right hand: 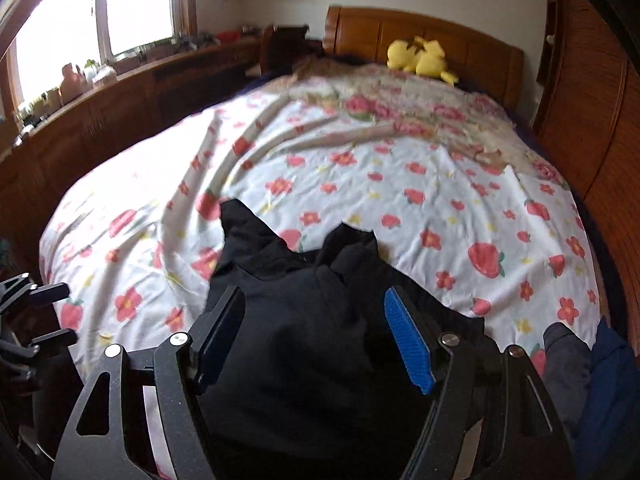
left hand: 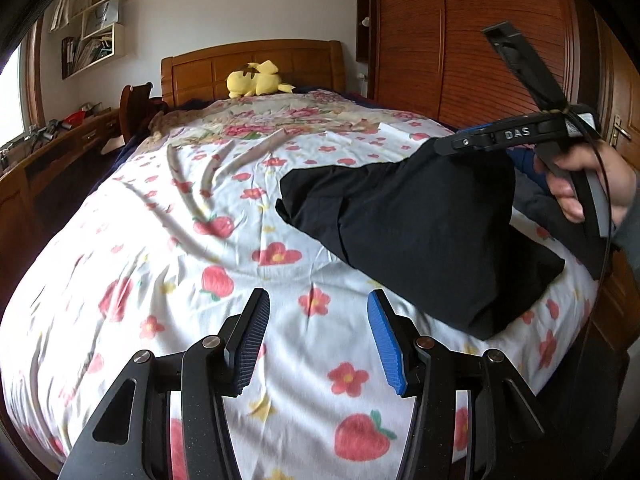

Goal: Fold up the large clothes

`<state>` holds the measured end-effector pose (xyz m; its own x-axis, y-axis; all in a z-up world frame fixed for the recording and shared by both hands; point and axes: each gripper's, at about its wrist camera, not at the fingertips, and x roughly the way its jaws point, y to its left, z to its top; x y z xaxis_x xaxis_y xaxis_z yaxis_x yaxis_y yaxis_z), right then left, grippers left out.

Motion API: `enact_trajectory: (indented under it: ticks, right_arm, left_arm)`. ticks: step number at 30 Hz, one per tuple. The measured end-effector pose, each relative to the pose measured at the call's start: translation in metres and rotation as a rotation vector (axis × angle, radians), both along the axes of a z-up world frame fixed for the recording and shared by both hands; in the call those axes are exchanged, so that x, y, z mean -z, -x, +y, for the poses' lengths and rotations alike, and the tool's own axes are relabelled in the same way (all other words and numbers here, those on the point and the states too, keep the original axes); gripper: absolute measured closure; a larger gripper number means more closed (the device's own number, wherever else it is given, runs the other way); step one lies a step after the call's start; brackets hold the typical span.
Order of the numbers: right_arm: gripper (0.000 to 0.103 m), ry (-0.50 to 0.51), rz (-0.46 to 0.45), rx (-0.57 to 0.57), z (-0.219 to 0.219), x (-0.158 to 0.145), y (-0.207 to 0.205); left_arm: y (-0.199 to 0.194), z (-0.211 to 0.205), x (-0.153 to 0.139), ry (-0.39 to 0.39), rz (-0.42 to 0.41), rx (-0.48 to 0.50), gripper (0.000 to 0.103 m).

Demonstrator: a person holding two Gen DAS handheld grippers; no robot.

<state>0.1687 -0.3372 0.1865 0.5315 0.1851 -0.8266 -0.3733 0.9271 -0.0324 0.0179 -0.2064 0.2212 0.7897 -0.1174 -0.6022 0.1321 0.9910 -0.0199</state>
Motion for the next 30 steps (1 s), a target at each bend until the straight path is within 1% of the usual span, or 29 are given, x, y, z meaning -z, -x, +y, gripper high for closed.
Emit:
enact_trajectory:
  ticks: [1, 2, 3, 4, 6, 8, 9, 12, 14, 15, 18, 19, 22, 23, 26, 30]
  right_arm:
    - [0.056, 0.000, 0.025, -0.010, -0.001, 0.004, 0.000]
    - [0.073, 0.002, 0.034, -0.023, -0.001, 0.005, 0.003]
    - [0.093, -0.007, 0.034, -0.049, -0.002, 0.005, 0.006]
    - [0.094, -0.014, 0.031, -0.076, -0.002, 0.003, 0.011]
    - [0.097, 0.014, 0.007, -0.112, 0.001, -0.003, 0.025]
    - [0.098, 0.019, -0.038, -0.122, -0.002, -0.014, 0.046]
    - [0.098, 0.013, -0.077, -0.116, -0.008, -0.021, 0.062]
    - [0.098, -0.011, -0.150, -0.058, -0.030, -0.030, 0.095]
    - [0.099, 0.008, -0.186, 0.016, -0.052, -0.023, 0.116]
    - [0.099, 0.028, -0.190, 0.054, -0.063, -0.016, 0.124]
    - [0.099, 0.099, -0.136, 0.152, -0.097, 0.018, 0.138]
    - [0.099, 0.106, -0.114, 0.172, -0.105, 0.026, 0.140]
    - [0.099, 0.135, -0.086, 0.208, -0.117, 0.043, 0.152]
    - [0.100, 0.137, -0.085, 0.219, -0.120, 0.046, 0.155]
    - [0.100, 0.104, -0.073, 0.247, -0.129, 0.051, 0.164]
    - [0.100, 0.096, -0.044, 0.244, -0.126, 0.058, 0.163]
  left_arm:
    - [0.001, -0.002, 0.000, 0.002, 0.002, 0.001, 0.050]
    - [0.003, 0.001, -0.001, 0.006, 0.003, 0.003, 0.050]
    - [0.005, 0.002, -0.002, 0.008, 0.004, 0.006, 0.050]
    - [0.006, 0.001, -0.003, 0.008, 0.002, 0.008, 0.050]
    - [0.010, 0.003, -0.002, 0.009, 0.001, 0.009, 0.050]
    - [0.013, 0.005, -0.001, 0.011, 0.000, 0.014, 0.050]
    - [0.014, 0.005, -0.001, 0.012, -0.002, 0.016, 0.050]
    - [0.017, 0.004, -0.001, 0.012, -0.013, 0.024, 0.050]
    - [0.015, 0.003, 0.000, 0.012, -0.020, 0.033, 0.050]
    - [0.014, 0.002, 0.001, 0.012, -0.020, 0.036, 0.050]
    - [0.014, -0.003, 0.000, 0.014, -0.019, 0.047, 0.050]
    - [0.014, -0.005, 0.000, 0.013, -0.021, 0.051, 0.050]
    - [0.015, -0.007, -0.001, 0.011, -0.027, 0.061, 0.050]
    - [0.015, -0.007, -0.002, 0.010, -0.027, 0.062, 0.050]
    - [0.015, -0.005, -0.002, 0.016, -0.028, 0.062, 0.050]
    - [0.016, -0.006, -0.002, 0.022, -0.028, 0.068, 0.050]
